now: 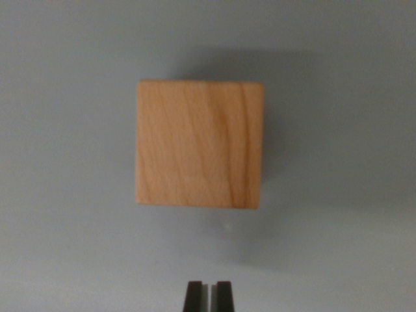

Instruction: Push wooden cube

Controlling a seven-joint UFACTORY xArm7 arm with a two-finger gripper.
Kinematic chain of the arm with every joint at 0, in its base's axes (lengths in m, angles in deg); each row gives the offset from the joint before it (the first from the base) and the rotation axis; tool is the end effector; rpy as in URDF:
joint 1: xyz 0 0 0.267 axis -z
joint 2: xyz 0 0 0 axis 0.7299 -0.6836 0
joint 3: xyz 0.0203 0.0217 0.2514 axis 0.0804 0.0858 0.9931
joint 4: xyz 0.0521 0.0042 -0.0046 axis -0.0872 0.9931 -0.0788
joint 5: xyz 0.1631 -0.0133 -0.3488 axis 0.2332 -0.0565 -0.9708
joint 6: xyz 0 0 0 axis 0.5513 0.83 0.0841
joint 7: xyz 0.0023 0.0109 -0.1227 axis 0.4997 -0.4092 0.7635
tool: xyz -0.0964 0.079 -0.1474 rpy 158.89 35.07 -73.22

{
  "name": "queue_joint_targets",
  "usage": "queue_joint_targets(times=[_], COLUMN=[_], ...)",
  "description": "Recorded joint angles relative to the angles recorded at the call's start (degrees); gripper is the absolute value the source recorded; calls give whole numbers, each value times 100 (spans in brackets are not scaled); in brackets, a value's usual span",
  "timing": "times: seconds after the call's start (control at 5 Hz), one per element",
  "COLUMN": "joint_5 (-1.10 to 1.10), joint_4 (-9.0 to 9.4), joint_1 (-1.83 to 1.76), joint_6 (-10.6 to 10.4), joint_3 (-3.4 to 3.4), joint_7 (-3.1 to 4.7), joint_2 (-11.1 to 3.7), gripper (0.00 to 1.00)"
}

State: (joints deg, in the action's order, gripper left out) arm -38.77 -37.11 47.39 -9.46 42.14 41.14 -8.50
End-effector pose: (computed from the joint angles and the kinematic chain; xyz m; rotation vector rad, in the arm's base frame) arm 0.4772 -0.0011 -0.0358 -3.1219 -0.1468 0.0952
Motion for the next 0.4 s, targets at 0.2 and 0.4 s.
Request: queue_joint_targets(times=[0.2, 0.4], joint_5=[0, 9], joint_4=[0, 99], joint_1=[0, 4], joint_6=[0, -129], joint_3=[0, 1], joint_7=[0, 19], joint_2=[0, -44], gripper=[0, 0])
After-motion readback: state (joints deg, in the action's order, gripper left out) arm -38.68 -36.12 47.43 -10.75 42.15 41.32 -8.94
